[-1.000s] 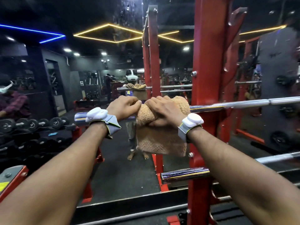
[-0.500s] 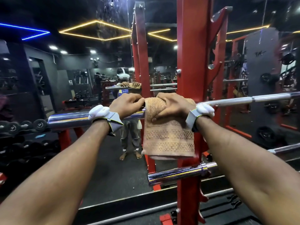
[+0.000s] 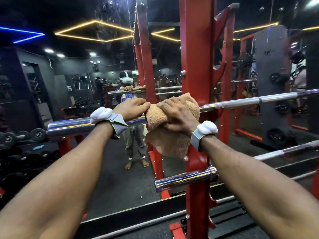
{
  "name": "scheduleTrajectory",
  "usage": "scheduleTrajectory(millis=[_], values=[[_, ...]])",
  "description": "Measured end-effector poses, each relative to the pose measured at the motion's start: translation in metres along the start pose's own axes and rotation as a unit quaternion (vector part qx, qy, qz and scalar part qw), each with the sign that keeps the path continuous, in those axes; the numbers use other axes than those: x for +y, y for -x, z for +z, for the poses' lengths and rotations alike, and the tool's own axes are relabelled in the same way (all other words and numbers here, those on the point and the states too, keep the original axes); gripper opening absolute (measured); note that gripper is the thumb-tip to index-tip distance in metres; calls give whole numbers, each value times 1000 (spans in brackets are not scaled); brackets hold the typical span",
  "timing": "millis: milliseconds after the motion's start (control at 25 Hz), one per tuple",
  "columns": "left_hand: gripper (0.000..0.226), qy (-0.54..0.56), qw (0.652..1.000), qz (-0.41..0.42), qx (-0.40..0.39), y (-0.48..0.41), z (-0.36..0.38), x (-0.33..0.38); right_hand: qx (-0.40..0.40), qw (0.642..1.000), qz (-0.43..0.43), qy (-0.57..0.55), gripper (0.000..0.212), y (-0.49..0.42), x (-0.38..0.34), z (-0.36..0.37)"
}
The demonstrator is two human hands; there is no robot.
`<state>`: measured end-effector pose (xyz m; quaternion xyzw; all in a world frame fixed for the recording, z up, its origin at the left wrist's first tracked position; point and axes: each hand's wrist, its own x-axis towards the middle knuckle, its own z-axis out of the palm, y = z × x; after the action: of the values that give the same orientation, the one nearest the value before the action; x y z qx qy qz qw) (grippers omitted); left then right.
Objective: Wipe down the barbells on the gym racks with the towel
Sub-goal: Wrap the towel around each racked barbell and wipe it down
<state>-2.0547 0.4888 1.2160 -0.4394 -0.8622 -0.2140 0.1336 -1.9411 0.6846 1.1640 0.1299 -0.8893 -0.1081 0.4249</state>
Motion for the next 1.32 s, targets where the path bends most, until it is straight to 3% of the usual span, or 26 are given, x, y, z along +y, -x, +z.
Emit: scheduleTrajectory(millis=[160, 240, 360, 520, 680, 760, 840, 960, 1000, 1120, 1160, 1320], values=[[58, -69, 997, 33, -22, 3, 7, 14, 14, 1000, 6, -5, 61, 9, -8, -7], [58, -95, 991, 85, 45, 7, 8, 19, 19, 1000, 9, 3, 55, 16, -10, -11], [44, -153, 952, 199, 177, 18, 13, 25, 33, 999, 4, 34, 45, 30, -14, -19], [37, -105, 945, 260, 169, 43, 36, 45, -18, 1000, 12, 15, 70, 55, -24, -18], [31, -69, 946, 265, 172, 63, 62, 35, -150, 987, 47, -36, 89, 90, -32, 2], [34, -39, 951, 259, 162, 75, 75, 27, -256, 945, 155, -129, 92, 108, -34, 17], [33, -7, 955, 273, 114, 85, 89, 21, -262, 907, 248, -217, 92, 114, -35, 25], [31, 7, 953, 300, 32, 91, 103, 13, -251, 895, 227, -289, 75, 103, -38, 31], [31, 8, 953, 304, 13, 93, 106, 12, -268, 874, 221, -340, 66, 99, -44, 30], [28, 19, 947, 321, -15, 100, 109, 12, -318, 762, 223, -519, 46, 95, -62, 29], [28, 18, 945, 326, -20, 103, 108, 11, -331, 747, 221, -532, 42, 97, -66, 31], [30, 14, 951, 308, -5, 114, 108, -7, -385, 755, 214, -487, 23, 110, -72, 37]])
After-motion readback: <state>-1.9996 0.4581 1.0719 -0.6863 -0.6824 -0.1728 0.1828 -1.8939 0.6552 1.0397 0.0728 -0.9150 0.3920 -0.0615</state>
